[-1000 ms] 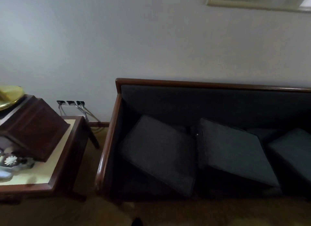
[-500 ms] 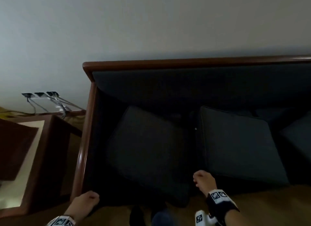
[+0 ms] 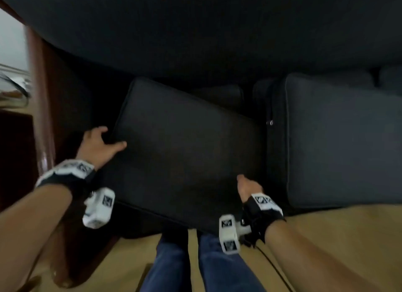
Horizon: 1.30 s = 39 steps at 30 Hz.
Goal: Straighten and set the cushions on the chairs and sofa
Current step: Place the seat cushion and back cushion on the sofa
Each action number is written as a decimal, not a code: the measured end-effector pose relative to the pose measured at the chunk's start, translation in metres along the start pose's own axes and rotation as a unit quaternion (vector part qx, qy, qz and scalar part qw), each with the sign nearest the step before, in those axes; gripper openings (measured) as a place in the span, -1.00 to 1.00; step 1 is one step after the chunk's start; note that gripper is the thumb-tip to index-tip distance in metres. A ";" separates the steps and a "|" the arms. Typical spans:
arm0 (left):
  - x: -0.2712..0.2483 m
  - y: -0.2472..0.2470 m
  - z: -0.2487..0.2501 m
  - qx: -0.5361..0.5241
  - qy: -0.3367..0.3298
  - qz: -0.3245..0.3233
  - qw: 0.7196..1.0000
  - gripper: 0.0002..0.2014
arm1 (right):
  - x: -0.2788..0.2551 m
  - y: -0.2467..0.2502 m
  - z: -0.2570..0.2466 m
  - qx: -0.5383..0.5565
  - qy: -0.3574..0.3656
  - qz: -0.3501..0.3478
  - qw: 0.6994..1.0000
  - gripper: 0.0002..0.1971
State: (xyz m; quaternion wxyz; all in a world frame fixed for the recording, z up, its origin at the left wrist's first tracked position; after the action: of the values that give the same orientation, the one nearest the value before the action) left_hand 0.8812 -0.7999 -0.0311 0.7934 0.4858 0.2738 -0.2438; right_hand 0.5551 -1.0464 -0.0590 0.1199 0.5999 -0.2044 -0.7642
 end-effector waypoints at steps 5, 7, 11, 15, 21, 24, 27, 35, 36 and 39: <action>0.056 -0.014 0.016 -0.031 0.020 -0.066 0.997 0.06 | 0.023 -0.012 0.004 0.051 -0.093 0.047 0.993 -0.09; 0.073 -0.019 0.018 -0.045 0.029 -0.087 0.995 0.21 | 0.028 -0.017 0.005 0.097 -0.122 0.058 0.986 -0.01; 0.089 -0.030 0.023 -0.119 0.034 -0.090 0.988 0.31 | 0.037 -0.028 0.010 0.235 -0.184 0.080 0.951 0.11; 0.096 -0.035 0.017 -0.189 0.033 -0.092 0.977 0.34 | 0.048 -0.031 0.021 0.353 -0.221 0.095 0.904 0.08; 0.097 -0.038 0.011 -0.252 0.043 -0.112 0.960 0.25 | 0.053 -0.045 0.024 0.474 -0.190 0.129 0.850 0.44; 0.090 -0.037 0.013 -0.288 0.072 -0.144 0.944 -0.08 | 0.051 -0.048 0.029 0.482 -0.159 0.116 0.854 0.45; 0.079 -0.030 0.014 -0.284 0.128 -0.173 0.934 -0.01 | 0.057 -0.052 0.040 0.494 -0.137 0.120 0.850 0.47; 0.008 0.000 0.010 -0.333 0.089 -0.149 0.927 -0.13 | 0.066 -0.048 0.065 0.472 -0.110 0.062 0.872 0.43; -0.004 0.005 0.011 -0.344 0.076 -0.147 0.924 -0.22 | 0.094 -0.056 0.079 0.459 -0.111 0.057 0.880 0.47; -0.038 0.020 0.018 -0.376 0.031 -0.124 0.918 -0.40 | 0.171 -0.073 0.113 0.419 -0.118 0.049 0.899 0.41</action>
State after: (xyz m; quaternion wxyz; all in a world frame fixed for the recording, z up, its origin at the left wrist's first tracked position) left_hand 0.8699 -0.8034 0.0145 0.8720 0.1211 0.4280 -0.2044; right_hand 0.4077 -1.0357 -0.2191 -0.1305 0.4890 -0.5476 -0.6664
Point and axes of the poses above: each hand's wrist, its own x-axis towards the middle knuckle, its own y-axis out of the back of the hand, z = x × y, the point moved 2 cm from there along x, towards the middle knuckle, and after that the axes turned 13 degrees about -x, right-handed, at the moved point
